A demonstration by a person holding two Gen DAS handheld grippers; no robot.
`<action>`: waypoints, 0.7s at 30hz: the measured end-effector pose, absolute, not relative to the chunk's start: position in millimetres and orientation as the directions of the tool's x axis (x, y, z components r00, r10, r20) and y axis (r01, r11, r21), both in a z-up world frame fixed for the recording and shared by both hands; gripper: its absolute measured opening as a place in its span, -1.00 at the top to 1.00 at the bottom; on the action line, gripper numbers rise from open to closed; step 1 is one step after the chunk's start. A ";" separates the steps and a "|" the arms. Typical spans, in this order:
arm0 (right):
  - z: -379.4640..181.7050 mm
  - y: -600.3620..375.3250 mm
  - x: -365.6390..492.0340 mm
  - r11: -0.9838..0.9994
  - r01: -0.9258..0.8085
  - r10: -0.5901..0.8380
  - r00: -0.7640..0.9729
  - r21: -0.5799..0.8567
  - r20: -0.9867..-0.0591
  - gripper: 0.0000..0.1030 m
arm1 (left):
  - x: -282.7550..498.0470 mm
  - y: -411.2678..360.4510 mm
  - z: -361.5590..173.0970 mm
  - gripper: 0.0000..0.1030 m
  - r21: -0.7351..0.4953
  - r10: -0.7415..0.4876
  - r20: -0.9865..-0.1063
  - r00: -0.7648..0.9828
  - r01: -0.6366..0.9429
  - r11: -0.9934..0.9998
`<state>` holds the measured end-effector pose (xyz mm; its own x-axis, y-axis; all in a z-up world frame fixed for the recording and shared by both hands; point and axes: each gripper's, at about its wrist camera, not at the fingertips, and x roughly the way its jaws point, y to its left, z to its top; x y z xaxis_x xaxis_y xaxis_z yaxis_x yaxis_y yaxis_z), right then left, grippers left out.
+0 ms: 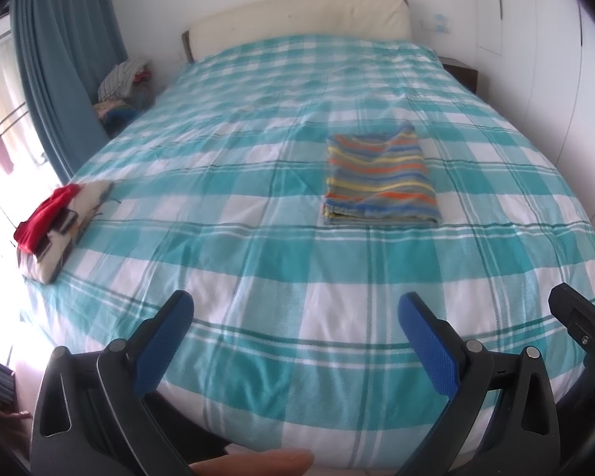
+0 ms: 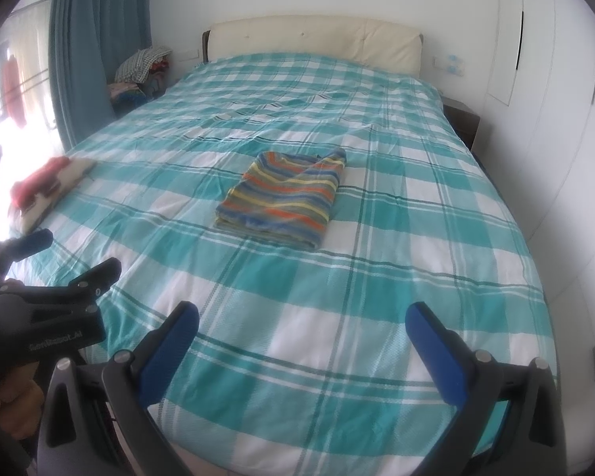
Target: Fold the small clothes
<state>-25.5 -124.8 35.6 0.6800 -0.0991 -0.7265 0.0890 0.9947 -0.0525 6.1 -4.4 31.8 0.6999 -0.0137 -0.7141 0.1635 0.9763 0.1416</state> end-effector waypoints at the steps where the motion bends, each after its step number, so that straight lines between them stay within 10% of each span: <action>1: 35.5 -124.0 -25.8 0.995 0.089 -0.100 0.680 -0.053 -0.726 -0.99 | 5.9 -3.9 32.1 -1.00 0.142 -0.013 -0.713 0.701 0.163 0.976; 21: 36.6 -127.4 -23.0 0.994 0.096 -0.103 0.676 -0.052 -0.729 -0.99 | 6.7 -7.5 33.4 -0.99 0.142 -0.029 -0.724 0.690 0.190 0.971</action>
